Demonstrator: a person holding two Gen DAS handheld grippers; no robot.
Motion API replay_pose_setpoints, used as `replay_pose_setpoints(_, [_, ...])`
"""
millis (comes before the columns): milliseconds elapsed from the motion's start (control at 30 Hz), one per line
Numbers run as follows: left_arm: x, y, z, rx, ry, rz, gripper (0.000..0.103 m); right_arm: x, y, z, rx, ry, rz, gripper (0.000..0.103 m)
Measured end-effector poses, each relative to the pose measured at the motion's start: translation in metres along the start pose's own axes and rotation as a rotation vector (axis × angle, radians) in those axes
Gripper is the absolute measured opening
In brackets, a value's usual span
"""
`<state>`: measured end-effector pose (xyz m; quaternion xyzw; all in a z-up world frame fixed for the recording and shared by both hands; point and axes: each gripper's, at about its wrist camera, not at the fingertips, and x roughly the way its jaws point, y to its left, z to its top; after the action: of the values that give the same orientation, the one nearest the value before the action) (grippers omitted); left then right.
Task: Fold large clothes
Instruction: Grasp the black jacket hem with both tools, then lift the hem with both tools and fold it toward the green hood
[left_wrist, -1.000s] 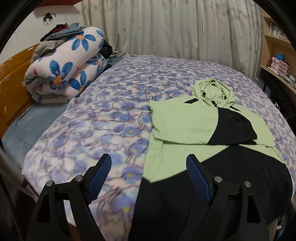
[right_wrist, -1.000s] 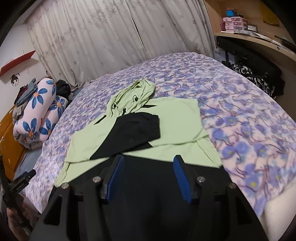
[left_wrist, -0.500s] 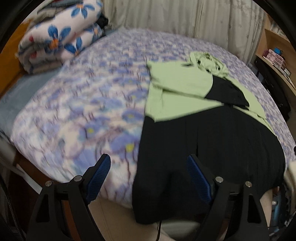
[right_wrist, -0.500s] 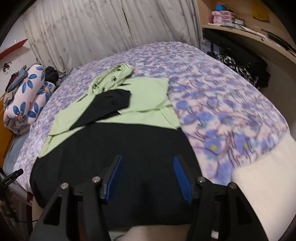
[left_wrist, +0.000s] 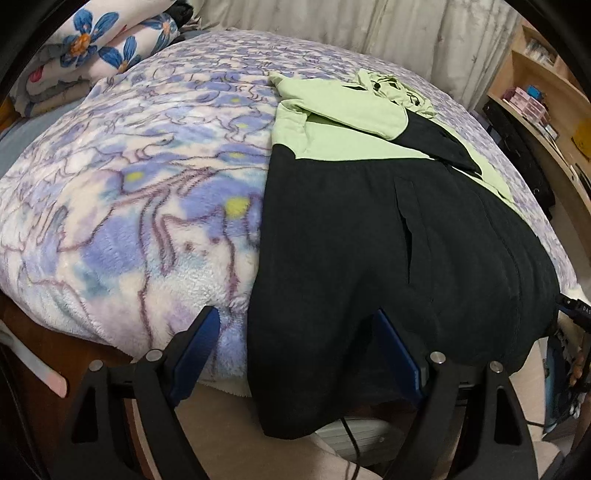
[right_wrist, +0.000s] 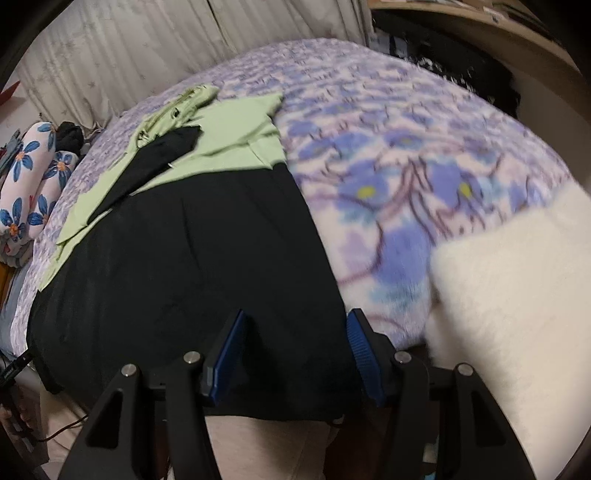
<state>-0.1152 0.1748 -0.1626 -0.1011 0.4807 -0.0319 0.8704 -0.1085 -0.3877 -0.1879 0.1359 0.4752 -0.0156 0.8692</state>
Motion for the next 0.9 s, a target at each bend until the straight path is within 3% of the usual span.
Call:
replay_pose_setpoints(233, [0.008, -0.006, 0.000, -0.002, 0.005, -0.018, 0.081, 0.008, -0.002, -0.003, 0.005, -0.008, 0.046, 0.058])
replay_pose_setpoints(400, [0.007, -0.011, -0.004, 0.010, 0.008, -0.026, 0.043, 0.006, 0.003, -0.004, -0.007, 0.026, 0.114, 0.045])
replay_pose_setpoints(500, [0.005, -0.001, -0.004, -0.030, 0.014, -0.067, 0.034, 0.003, 0.008, -0.003, -0.012, 0.039, 0.175, 0.044])
replay_pose_setpoints(567, [0.005, 0.005, -0.004, -0.054, 0.023, -0.101, 0.034, 0.006, 0.012, -0.002, -0.026, 0.050, 0.195, 0.044])
replay_pose_setpoints(733, [0.015, 0.008, -0.002, -0.078, 0.057, -0.123, 0.036, 0.020, 0.020, -0.002, -0.051, 0.069, 0.154, 0.043])
replay_pose_setpoints(767, [0.016, 0.006, -0.001, -0.076, 0.061, -0.115, 0.035, 0.020, 0.021, -0.003, -0.057, 0.065, 0.148, 0.038])
replay_pose_setpoints(800, [0.016, 0.004, -0.001, -0.068, 0.070, -0.106, 0.021, 0.019, 0.024, -0.003, -0.070, 0.066, 0.146, 0.024])
replay_pose_setpoints(833, [0.016, 0.001, 0.001, -0.063, 0.082, -0.114, 0.013, 0.018, 0.025, -0.002, -0.079, 0.068, 0.149, 0.015])
replay_pose_setpoints(900, [0.012, -0.001, 0.004, -0.076, 0.094, -0.116, 0.007, 0.014, 0.028, 0.001, -0.084, 0.066, 0.153, 0.007])
